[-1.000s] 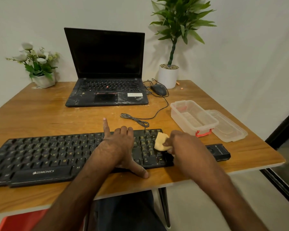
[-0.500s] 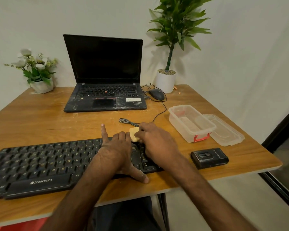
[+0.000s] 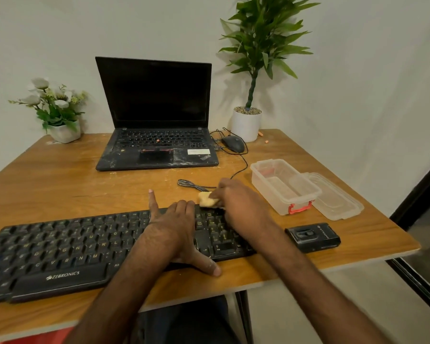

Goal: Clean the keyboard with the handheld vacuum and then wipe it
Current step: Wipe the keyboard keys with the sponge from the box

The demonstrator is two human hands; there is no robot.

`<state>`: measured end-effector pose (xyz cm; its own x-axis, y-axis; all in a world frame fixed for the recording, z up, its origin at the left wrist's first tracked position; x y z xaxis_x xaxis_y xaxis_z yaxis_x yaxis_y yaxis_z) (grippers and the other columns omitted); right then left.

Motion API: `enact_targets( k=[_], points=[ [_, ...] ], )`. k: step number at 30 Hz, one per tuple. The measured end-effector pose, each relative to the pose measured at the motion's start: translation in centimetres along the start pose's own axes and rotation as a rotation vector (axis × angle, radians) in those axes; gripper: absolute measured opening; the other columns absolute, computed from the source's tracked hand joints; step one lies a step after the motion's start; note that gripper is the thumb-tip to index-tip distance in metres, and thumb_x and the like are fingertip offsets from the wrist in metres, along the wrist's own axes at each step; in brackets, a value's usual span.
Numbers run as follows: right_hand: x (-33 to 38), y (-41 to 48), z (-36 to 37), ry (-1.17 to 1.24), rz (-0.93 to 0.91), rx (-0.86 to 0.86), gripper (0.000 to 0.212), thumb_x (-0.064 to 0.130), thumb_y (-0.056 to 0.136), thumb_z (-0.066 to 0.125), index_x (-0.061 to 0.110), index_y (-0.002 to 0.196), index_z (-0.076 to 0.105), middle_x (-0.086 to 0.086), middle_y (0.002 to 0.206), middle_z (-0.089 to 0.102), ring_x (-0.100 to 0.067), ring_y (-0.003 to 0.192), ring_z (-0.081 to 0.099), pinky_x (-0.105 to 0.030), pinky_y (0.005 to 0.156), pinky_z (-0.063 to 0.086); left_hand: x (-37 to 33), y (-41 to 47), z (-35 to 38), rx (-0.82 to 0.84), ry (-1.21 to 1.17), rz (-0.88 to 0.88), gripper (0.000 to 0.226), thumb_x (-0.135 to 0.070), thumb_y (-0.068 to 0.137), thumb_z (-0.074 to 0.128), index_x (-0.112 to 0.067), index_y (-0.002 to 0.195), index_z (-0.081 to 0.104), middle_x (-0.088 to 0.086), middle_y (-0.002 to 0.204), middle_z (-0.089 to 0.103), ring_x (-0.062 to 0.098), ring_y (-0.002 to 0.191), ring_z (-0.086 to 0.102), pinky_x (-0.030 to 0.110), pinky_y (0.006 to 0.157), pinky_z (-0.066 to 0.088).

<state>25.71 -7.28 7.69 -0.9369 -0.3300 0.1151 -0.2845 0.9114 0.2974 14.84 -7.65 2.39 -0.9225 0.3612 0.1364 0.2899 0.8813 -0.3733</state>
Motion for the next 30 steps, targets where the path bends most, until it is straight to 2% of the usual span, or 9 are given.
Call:
enact_targets(
  k=[3, 6, 9, 14, 19, 22, 25, 28, 30],
  points=[
    [-2.7, 0.8, -0.1, 0.049, 0.116, -0.012, 0.039, 0.008, 0.088, 0.065, 0.024, 0.123, 0.066, 0.004, 0.108, 0.061, -0.016, 0.102, 0.058, -0.034, 0.084, 0.051, 0.0, -0.1, 0.1, 0.009, -0.038, 0.011, 0.154, -0.096, 0.051, 0.059, -0.008, 0.157, -0.01, 0.008, 0.167, 0.002, 0.025, 0.155, 0.0, 0.072, 0.107, -0.024],
    [0.8, 0.3, 0.6, 0.042, -0.027, 0.04, 0.038, 0.006, 0.089, 0.064, 0.021, 0.124, 0.065, 0.004, 0.113, 0.057, -0.014, 0.102, 0.054, -0.025, 0.079, 0.042, -0.1, 0.0, 0.3, 0.01, -0.038, 0.003, 0.155, -0.095, 0.052, 0.06, -0.006, 0.156, -0.013, 0.009, 0.168, -0.002, 0.026, 0.155, -0.004, 0.071, 0.108, -0.023],
    [2.4, -0.5, 0.3, 0.023, -0.112, 0.045, 0.042, 0.007, 0.089, 0.063, 0.022, 0.129, 0.061, 0.004, 0.118, 0.053, -0.014, 0.106, 0.051, -0.023, 0.078, 0.038, 0.1, -0.1, 0.6, 0.017, -0.051, -0.006, 0.154, -0.095, 0.052, 0.06, -0.007, 0.157, -0.011, 0.009, 0.167, -0.002, 0.026, 0.155, -0.005, 0.071, 0.108, -0.023],
    [-2.4, 0.3, -0.7, -0.021, 0.061, 0.031, 0.043, 0.006, 0.085, 0.068, 0.025, 0.124, 0.066, 0.005, 0.11, 0.057, -0.013, 0.099, 0.055, -0.034, 0.085, 0.052, 0.2, -0.2, 0.4, -0.011, -0.083, 0.017, 0.153, -0.095, 0.05, 0.06, -0.009, 0.157, -0.007, 0.007, 0.167, 0.003, 0.024, 0.155, -0.001, 0.071, 0.106, -0.025],
    [1.8, -1.3, 0.5, 0.0, -0.104, 0.083, 0.043, 0.008, 0.09, 0.065, 0.024, 0.129, 0.061, 0.004, 0.119, 0.051, -0.013, 0.106, 0.05, -0.026, 0.081, 0.043, -0.1, 0.0, 0.5, -0.014, -0.052, 0.022, 0.151, -0.095, 0.054, 0.058, -0.008, 0.157, -0.009, 0.008, 0.168, -0.002, 0.025, 0.155, -0.005, 0.071, 0.107, -0.024],
    [-1.2, -0.4, -0.1, 0.002, 0.046, 0.046, 0.044, 0.006, 0.088, 0.066, 0.023, 0.128, 0.062, 0.004, 0.114, 0.055, -0.013, 0.103, 0.053, -0.03, 0.085, 0.049, 0.1, -0.1, 0.5, -0.031, -0.066, 0.022, 0.15, -0.096, 0.055, 0.056, -0.009, 0.158, -0.009, 0.007, 0.168, -0.003, 0.023, 0.155, -0.006, 0.07, 0.106, -0.026],
    [-4.7, -1.1, -0.3, 0.054, 0.241, 0.018, 0.038, 0.008, 0.09, 0.065, 0.019, 0.126, 0.065, 0.002, 0.112, 0.059, -0.016, 0.096, 0.058, -0.027, 0.078, 0.044, 0.4, -0.2, 0.7, -0.042, -0.105, 0.031, 0.15, -0.095, 0.055, 0.057, -0.009, 0.158, -0.011, 0.007, 0.168, -0.005, 0.022, 0.155, -0.007, 0.07, 0.105, -0.028],
    [-5.1, -2.5, -0.1, 0.106, 0.292, 0.003, 0.032, 0.013, 0.092, 0.064, 0.017, 0.124, 0.065, -0.001, 0.11, 0.061, -0.018, 0.092, 0.059, -0.027, 0.072, 0.039, 0.1, -0.2, 0.9, -0.054, -0.097, 0.051, 0.151, -0.096, 0.056, 0.054, -0.006, 0.156, -0.014, 0.009, 0.168, -0.009, 0.023, 0.154, -0.012, 0.069, 0.105, -0.028],
    [-5.1, -2.9, -0.1, 0.147, 0.327, -0.006, 0.025, 0.016, 0.094, 0.062, 0.013, 0.118, 0.068, -0.001, 0.097, 0.062, -0.017, 0.083, 0.057, -0.028, 0.068, 0.038, -0.3, 0.0, 0.9, -0.073, -0.087, 0.073, 0.153, -0.1, 0.053, 0.046, -0.005, 0.156, -0.015, 0.01, 0.167, -0.012, 0.024, 0.154, -0.014, 0.068, 0.105, -0.03]
  ],
)
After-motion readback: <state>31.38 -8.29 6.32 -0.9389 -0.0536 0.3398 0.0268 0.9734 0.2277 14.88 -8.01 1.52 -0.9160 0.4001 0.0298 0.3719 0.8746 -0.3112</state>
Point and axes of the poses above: each hand's wrist, its own y-axis towards the middle knuckle, its own z-axis out of the palm, x = y × z, the point moved 8 cm from there along y, towards the middle knuckle
